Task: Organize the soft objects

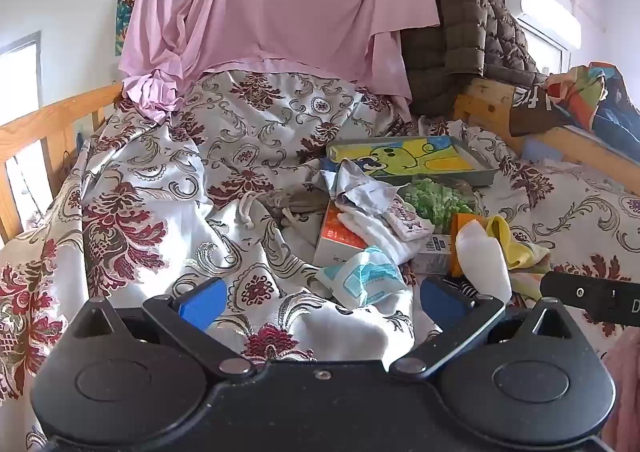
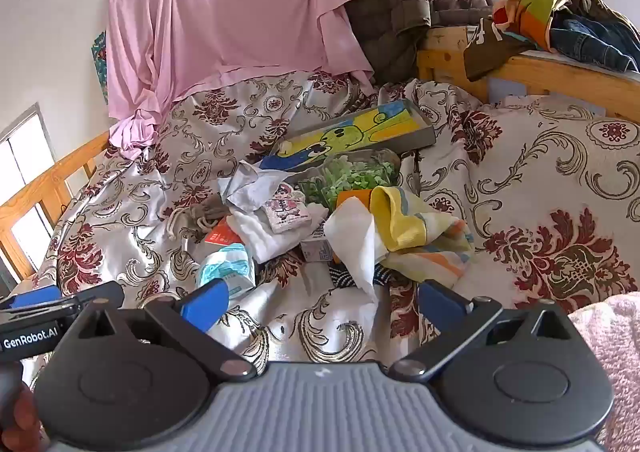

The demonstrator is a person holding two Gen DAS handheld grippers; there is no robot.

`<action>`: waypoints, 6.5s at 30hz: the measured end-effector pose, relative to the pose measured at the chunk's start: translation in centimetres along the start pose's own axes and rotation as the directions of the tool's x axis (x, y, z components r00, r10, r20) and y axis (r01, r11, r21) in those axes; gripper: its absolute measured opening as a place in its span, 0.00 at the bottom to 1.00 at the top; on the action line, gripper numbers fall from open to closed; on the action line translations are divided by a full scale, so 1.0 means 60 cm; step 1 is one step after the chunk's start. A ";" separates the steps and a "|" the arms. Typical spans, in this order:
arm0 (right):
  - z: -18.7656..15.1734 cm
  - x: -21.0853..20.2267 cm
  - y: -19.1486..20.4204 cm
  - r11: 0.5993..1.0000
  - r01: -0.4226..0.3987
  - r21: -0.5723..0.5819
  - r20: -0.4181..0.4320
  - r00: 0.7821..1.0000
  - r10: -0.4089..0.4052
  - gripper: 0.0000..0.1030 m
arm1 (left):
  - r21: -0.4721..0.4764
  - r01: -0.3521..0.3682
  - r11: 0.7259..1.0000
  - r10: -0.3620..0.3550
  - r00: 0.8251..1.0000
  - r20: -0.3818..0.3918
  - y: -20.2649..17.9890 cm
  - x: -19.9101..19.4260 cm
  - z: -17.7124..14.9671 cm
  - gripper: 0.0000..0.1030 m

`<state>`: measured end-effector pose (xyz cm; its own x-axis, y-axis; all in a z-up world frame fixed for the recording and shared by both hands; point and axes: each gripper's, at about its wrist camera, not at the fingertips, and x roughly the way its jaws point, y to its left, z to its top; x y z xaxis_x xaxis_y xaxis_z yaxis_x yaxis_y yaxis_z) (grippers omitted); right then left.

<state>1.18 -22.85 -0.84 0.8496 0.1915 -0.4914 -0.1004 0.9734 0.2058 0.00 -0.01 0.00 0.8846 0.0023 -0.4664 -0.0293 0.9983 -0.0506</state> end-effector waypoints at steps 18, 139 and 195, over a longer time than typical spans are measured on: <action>0.000 -0.001 -0.001 1.000 0.001 0.001 -0.006 1.000 -0.001 1.00 | 0.001 -0.001 1.000 0.001 1.000 0.004 0.000 0.000 0.000 0.99; 0.091 0.299 -0.055 0.981 -0.157 -0.113 -0.258 0.958 0.124 0.92 | 0.210 0.347 0.914 -0.257 0.896 -0.361 -0.013 0.347 0.026 0.98; 0.047 0.316 -0.004 0.921 -0.124 -0.369 -0.305 0.952 0.006 0.12 | -0.080 0.344 0.936 -0.352 0.892 -0.284 -0.021 0.321 0.023 0.45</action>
<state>18.76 -19.79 -7.79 0.6507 0.2270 -0.7246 -0.3892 0.9191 -0.0616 17.71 -1.12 -7.70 0.6672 -0.3656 -0.6490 0.2394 0.9303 -0.2779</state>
